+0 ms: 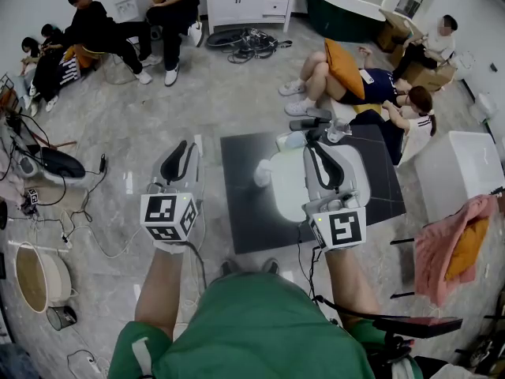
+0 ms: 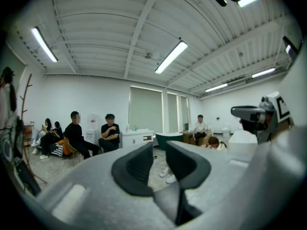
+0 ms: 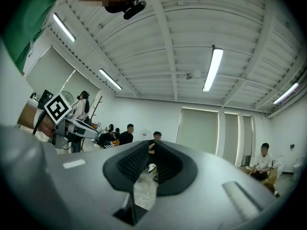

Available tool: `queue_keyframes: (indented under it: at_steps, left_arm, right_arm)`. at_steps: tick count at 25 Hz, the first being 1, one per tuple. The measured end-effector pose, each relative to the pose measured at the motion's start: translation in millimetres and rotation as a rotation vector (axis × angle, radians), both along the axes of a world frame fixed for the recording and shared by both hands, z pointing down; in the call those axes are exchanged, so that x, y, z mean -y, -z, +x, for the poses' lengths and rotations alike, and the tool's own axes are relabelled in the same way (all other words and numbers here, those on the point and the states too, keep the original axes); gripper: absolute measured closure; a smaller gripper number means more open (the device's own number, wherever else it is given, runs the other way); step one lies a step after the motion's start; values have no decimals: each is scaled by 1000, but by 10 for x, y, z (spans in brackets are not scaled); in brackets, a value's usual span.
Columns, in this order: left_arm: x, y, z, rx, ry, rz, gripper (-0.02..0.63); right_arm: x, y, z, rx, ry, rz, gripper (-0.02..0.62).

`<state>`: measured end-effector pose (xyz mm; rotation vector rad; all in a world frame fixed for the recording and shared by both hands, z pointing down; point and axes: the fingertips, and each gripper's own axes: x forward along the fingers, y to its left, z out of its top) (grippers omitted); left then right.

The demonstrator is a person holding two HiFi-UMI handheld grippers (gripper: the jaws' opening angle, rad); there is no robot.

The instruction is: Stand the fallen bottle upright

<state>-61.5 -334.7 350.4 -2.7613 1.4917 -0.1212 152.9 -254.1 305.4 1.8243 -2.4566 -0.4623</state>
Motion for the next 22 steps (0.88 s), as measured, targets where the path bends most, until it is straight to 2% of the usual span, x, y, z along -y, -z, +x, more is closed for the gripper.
queue_keyframes:
  at_steps: [22]
  left_arm:
    - [29,-16,33,-1,5,-7,528]
  right_arm:
    - [42,-45,48,15,15,-21,558]
